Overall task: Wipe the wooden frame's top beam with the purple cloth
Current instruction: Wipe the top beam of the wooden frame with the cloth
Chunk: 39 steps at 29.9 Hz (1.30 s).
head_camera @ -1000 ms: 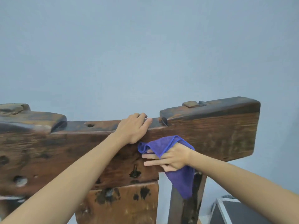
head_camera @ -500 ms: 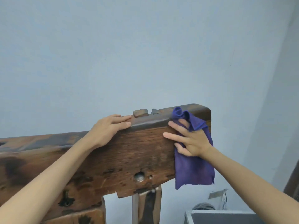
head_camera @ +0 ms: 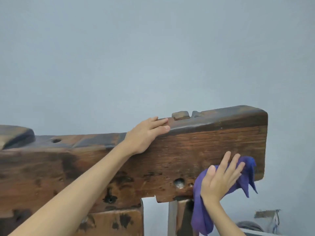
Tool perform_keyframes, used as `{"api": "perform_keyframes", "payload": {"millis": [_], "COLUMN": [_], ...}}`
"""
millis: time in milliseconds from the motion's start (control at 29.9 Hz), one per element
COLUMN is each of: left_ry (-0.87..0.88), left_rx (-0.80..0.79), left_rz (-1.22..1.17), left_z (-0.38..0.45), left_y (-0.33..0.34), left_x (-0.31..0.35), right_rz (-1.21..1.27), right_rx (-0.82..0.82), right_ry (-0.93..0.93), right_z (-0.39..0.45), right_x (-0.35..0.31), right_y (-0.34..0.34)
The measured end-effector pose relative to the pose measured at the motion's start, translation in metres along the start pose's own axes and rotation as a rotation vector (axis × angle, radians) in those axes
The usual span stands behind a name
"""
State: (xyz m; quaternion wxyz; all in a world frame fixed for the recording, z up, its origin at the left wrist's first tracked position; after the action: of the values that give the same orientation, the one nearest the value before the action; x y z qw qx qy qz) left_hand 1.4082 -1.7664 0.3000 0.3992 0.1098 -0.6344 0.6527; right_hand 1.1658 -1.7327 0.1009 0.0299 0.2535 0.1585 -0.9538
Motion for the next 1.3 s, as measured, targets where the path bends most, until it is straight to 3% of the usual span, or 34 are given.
{"api": "perform_keyframes", "payload": {"millis": [201,268,335,468,569,636,970,1138,1305], "left_ry": [0.068,0.096,0.105,0.171,0.050,-0.016,-0.397,-0.490,-0.514], "left_rx": [-0.120,-0.075,0.068,0.508,0.686,0.716,0.807,0.862,0.813], "left_rz": [0.159,0.212,0.253,0.512,0.618,0.645,0.556,0.417,0.308], "left_z": [-0.024,-0.034,-0.049,-0.100,-0.146,-0.161,-0.264,-0.301,-0.323], "left_y": [-0.022,-0.034,-0.050,-0.107,-0.169,-0.190,-0.378,-0.423,-0.437], "left_x": [-0.016,-0.031,-0.061,-0.156,-0.233,-0.263,-0.468,-0.511,-0.525], "right_rz": [0.018,0.027,0.037,0.047,0.131,0.138,0.262,0.333,0.423], "right_rx": [-0.123,-0.172,-0.180,-0.157,-0.175,-0.206,-0.202,-0.174,-0.336], "right_ry": [-0.157,-0.284,-0.370,-0.496,-0.591,-0.602,-0.675,-0.740,-0.883], "right_z": [-0.065,-0.089,-0.111,-0.150,-0.186,-0.198,-0.245,-0.233,-0.249], "right_x": [-0.082,-0.112,-0.140,-0.212,-0.285,-0.313,-0.570,-0.684,-0.783], "right_y": [0.027,0.035,0.049,0.075,0.090,0.091,0.124,0.137,0.148]}}
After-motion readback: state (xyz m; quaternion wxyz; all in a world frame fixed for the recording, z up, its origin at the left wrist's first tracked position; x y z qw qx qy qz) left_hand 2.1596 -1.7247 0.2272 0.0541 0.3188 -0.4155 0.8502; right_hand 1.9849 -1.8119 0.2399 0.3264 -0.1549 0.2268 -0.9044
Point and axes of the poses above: each hand's wrist, its own z-axis towards the middle knuckle, its own y-axis out of the palm, x = y × z, the point moved 1 cm from there along z, towards the middle knuckle, and after that the axes turned 12 degrees about -y, right-handed, at the moved point
